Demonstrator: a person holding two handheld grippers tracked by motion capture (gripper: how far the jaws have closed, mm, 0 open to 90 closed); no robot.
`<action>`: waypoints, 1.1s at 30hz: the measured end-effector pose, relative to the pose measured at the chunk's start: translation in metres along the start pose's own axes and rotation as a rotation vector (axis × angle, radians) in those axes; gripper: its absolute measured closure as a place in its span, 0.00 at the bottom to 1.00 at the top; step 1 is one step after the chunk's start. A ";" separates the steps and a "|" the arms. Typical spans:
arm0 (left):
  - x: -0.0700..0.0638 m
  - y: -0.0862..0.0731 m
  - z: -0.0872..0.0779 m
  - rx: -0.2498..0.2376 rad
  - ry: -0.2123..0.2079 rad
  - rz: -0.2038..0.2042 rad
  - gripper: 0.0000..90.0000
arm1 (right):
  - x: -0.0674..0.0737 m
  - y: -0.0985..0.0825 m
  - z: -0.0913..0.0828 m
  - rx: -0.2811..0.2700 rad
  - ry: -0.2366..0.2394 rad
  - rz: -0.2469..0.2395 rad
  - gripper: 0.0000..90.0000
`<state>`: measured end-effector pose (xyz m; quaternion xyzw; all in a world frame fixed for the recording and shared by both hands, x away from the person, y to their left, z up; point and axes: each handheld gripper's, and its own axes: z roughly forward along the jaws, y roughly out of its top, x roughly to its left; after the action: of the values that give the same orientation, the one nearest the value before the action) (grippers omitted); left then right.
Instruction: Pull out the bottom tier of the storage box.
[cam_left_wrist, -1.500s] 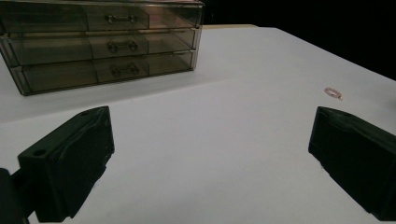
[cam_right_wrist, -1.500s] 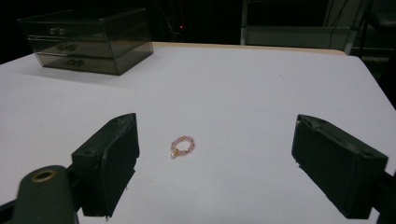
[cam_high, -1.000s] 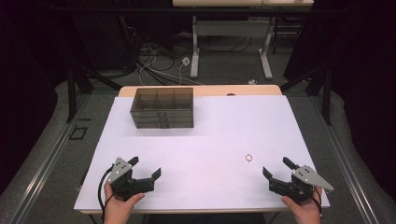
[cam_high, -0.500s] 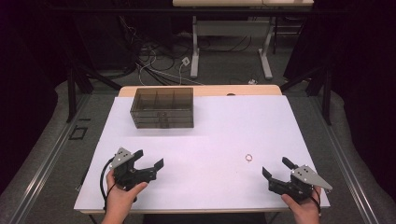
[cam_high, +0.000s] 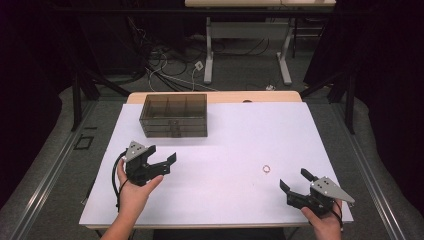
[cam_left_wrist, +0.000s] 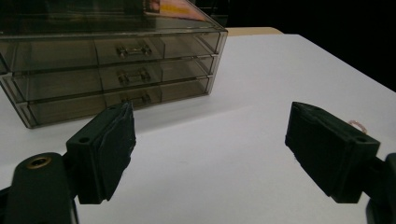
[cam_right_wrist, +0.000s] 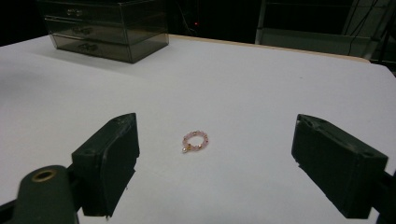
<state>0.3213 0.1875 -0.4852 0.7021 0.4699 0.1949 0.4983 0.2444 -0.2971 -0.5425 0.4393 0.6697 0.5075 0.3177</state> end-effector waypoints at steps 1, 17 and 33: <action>0.000 0.000 0.000 0.000 0.000 0.000 0.18 | 0.000 0.000 0.000 0.001 0.002 0.001 0.16; 0.005 0.022 0.028 0.000 -0.010 -0.037 0.22 | -0.002 -0.002 0.001 0.012 0.000 0.013 0.16; 0.013 0.029 0.051 -0.007 -0.012 -0.140 0.30 | -0.003 -0.002 0.001 0.009 0.007 0.022 0.16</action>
<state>0.3788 0.1701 -0.4836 0.6671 0.5139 0.1570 0.5159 0.2462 -0.2997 -0.5452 0.4464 0.6681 0.5096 0.3077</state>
